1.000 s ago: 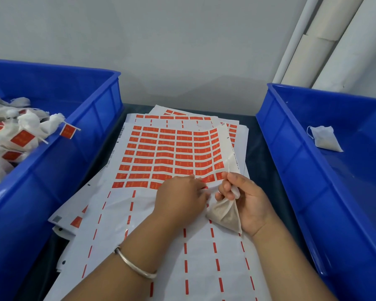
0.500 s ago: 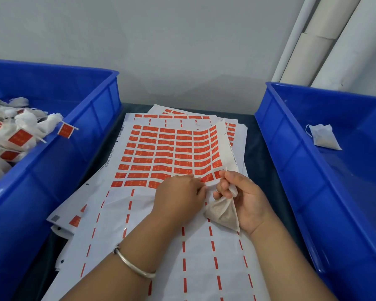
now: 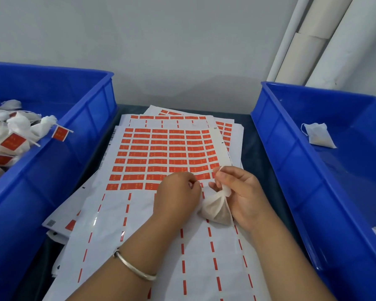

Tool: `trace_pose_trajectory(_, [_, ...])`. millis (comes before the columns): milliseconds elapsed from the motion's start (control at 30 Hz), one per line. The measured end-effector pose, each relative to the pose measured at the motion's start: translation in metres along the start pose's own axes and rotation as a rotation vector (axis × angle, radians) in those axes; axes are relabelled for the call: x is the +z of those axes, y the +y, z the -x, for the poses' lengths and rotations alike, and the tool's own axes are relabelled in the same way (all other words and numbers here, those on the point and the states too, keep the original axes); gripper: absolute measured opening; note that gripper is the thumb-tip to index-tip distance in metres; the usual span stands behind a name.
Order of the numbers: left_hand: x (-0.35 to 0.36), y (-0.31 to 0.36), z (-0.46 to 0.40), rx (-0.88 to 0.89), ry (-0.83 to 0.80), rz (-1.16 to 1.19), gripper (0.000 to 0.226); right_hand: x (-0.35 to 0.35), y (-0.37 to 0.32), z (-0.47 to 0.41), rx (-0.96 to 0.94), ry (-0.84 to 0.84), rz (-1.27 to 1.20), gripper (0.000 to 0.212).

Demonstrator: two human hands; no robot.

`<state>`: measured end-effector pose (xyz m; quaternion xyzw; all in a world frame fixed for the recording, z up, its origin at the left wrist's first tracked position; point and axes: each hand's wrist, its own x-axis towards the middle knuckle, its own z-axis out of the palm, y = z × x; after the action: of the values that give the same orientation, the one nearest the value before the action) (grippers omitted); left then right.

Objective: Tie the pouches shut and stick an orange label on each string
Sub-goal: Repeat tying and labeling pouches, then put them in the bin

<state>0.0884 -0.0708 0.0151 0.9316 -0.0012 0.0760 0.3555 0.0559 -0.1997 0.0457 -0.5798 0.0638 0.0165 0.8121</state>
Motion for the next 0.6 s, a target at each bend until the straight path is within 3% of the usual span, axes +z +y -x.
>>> trace_pose_trajectory(133, [-0.008, 0.001, -0.003, -0.119, 0.047, 0.161, 0.003, 0.005, -0.003, 0.006, -0.110, 0.112, 0.158, 0.039])
trace_pose_trajectory(233, [-0.017, 0.006, 0.000, -0.170, 0.119, 0.319, 0.004, 0.008, -0.006, 0.010, -0.198, 0.143, 0.214, 0.028])
trace_pose_trajectory(367, [-0.029, 0.021, 0.011, -0.067, 0.205, 0.502, 0.008, 0.010, -0.012, 0.017, -0.318, 0.137, 0.286, 0.018])
trace_pose_trajectory(500, [-0.038, 0.033, 0.019, -0.208, 0.019, 0.970, 0.011, 0.016, -0.014, 0.023, -0.410, 0.050, 0.368, 0.012])
trace_pose_trajectory(600, [-0.042, 0.036, 0.022, -0.224, -0.103, 1.109, 0.018, 0.019, -0.013, 0.023, -0.529, 0.029, 0.536, 0.008])
